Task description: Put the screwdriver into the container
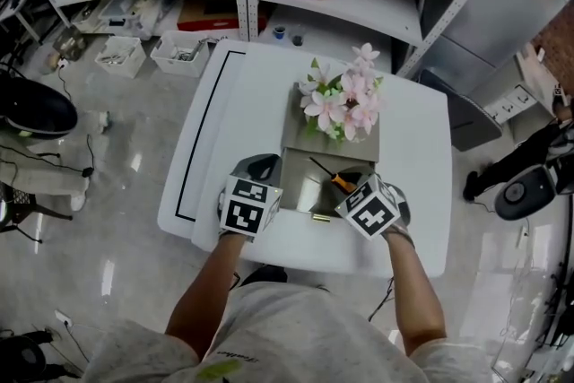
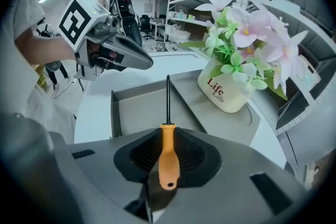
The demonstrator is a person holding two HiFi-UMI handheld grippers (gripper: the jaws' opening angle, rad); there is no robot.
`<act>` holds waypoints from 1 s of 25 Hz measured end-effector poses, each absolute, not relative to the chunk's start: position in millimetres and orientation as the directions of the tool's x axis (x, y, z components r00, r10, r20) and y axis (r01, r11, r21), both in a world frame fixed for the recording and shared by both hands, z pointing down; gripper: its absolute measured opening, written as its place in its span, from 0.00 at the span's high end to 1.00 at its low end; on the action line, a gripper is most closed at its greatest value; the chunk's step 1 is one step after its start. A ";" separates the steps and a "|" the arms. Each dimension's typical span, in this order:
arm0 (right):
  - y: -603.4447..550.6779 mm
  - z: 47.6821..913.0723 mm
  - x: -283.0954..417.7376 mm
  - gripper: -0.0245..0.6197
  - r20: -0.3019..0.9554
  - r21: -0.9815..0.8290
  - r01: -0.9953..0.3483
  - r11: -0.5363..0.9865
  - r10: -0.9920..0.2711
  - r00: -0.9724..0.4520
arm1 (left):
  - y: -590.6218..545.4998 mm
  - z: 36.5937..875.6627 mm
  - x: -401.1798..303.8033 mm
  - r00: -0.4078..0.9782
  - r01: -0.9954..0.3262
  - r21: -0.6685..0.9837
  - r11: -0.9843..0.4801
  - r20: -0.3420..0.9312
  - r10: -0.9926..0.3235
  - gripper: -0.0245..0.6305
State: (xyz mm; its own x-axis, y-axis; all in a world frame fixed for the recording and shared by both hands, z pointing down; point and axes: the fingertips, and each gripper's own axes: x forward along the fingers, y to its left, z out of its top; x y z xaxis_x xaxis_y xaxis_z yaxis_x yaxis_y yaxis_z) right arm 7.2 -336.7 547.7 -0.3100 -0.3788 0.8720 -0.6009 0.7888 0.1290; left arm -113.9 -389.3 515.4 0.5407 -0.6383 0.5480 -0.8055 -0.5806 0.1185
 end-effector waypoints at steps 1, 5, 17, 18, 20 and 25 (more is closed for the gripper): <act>-336.7 550.6 6.2 0.85 0.880 0.132 -0.593 0.795 -0.369 -0.299 | -390.4 516.2 -114.5 0.542 -0.803 0.119 -0.583 0.550 -0.635 0.96; -334.8 564.1 4.6 0.85 0.909 0.131 -0.567 0.813 -0.326 -0.257 | -395.1 517.9 -116.3 0.546 -0.798 0.114 -0.591 0.552 -0.630 0.96; -335.5 590.6 2.6 0.84 0.953 0.123 -0.502 0.856 -0.243 -0.181 | -402.7 524.9 -112.3 0.567 -0.777 0.121 -0.617 0.560 -0.604 0.96; -335.5 592.1 2.4 0.84 0.955 0.120 -0.497 0.860 -0.236 -0.178 | -402.7 525.4 -112.0 0.567 -0.777 0.121 -0.618 0.560 -0.604 0.96; -335.1 594.1 1.4 0.84 0.958 0.117 -0.488 0.865 -0.228 -0.174 | -402.4 525.5 -112.0 0.568 -0.777 0.122 -0.618 0.559 -0.604 0.96; -334.9 595.1 -0.3 0.84 0.957 0.120 -0.483 0.867 -0.231 -0.177 | -401.1 523.5 -115.7 0.564 -0.782 0.123 -0.611 0.556 -0.610 0.96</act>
